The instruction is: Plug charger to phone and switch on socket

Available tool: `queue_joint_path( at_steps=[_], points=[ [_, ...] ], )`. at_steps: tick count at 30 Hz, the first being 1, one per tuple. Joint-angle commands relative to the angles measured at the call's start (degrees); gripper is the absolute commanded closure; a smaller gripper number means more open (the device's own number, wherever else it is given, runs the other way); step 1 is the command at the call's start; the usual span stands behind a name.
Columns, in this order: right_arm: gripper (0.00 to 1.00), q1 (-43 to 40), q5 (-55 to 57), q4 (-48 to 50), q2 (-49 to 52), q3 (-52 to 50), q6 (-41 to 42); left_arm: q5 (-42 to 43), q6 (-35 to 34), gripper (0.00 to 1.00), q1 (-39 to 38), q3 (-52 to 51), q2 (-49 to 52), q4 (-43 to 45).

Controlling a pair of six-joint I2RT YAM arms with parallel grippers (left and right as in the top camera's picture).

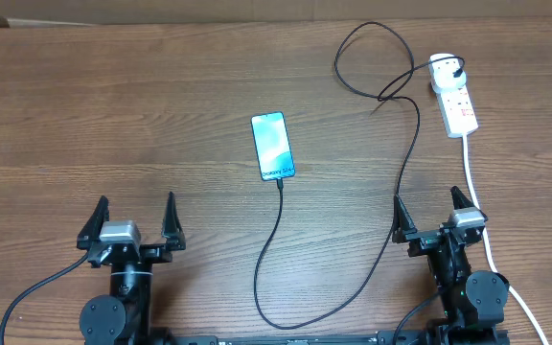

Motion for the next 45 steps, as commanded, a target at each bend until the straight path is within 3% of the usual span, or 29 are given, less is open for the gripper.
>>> queue_joint_path(
  at_steps=[1,14,23,39,45],
  points=[
    [0.00,0.39,0.37,0.24,-0.46,-0.59,0.37,-1.81,-0.15,0.00,0.68,-2.23,-0.79,3.37],
    [0.00,0.39,0.35,0.24,-0.46,-0.59,0.37,-3.04,-0.22,0.01,0.68,-10.93,-0.81,18.01],
    [0.00,0.39,0.35,0.24,-0.46,-0.59,0.37,-5.38,-0.59,0.00,0.70,-12.55,-0.83,19.71],
    [0.00,0.39,0.37,0.24,-0.46,-0.59,0.37,-3.45,-0.55,0.00,0.70,-12.55,-0.83,5.70],
    [0.00,0.39,0.35,0.24,-0.46,-0.59,0.37,-1.60,1.38,0.00,0.70,-12.55,-0.83,5.33]
  ],
)
